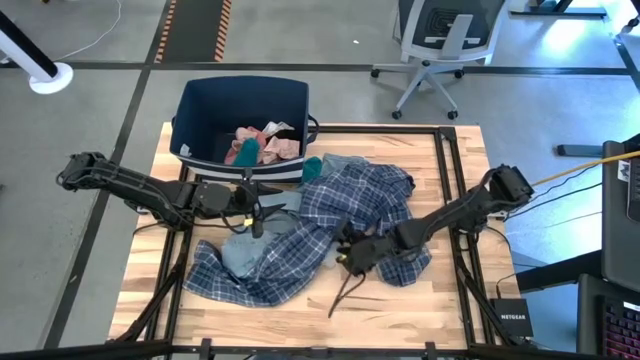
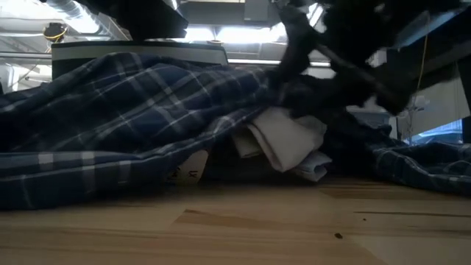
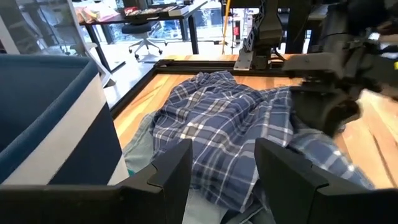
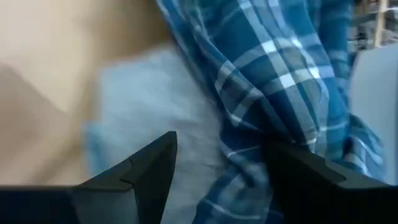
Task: Sort clothes
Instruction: Move the blue patterned pajama to the middle right
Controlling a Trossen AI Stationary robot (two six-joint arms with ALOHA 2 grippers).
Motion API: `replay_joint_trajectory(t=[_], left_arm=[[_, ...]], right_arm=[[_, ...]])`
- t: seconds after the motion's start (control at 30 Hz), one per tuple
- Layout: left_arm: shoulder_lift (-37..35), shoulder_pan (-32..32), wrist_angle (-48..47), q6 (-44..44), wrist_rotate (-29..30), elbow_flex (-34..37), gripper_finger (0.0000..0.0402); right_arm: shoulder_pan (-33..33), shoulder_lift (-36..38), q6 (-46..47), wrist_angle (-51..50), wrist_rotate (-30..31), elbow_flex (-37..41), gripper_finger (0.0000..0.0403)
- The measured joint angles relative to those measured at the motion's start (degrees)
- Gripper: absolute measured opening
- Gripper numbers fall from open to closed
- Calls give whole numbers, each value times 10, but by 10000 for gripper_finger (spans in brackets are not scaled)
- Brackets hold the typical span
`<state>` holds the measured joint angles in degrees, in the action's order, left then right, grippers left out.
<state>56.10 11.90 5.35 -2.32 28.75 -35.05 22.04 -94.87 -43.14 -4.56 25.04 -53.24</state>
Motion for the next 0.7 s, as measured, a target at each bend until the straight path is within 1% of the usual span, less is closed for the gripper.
replay_joint_trajectory(t=[0.17, 0.3, 0.4, 0.53, 0.63, 0.7], left_arm=[[0, 0, -2, -5, 0, 0, 169], [0, 0, -2, 6, 0, 0, 169], [0, 0, -2, 8, 0, 0, 169], [0, 0, -2, -3, 0, 0, 169], [0, 0, -5, -16, 0, 0, 169], [0, 1, -5, -18, 0, 0, 169]], right_arm=[[-31, 2, -91, -16, 30, -39, 255], [-53, 2, -138, -98, 29, -111, 255], [-70, 3, -127, -169, 21, -171, 255], [-76, 3, -65, -259, -58, -218, 255], [-62, 3, -7, -296, -123, -219, 255], [-47, 3, 26, -301, -151, -203, 255]])
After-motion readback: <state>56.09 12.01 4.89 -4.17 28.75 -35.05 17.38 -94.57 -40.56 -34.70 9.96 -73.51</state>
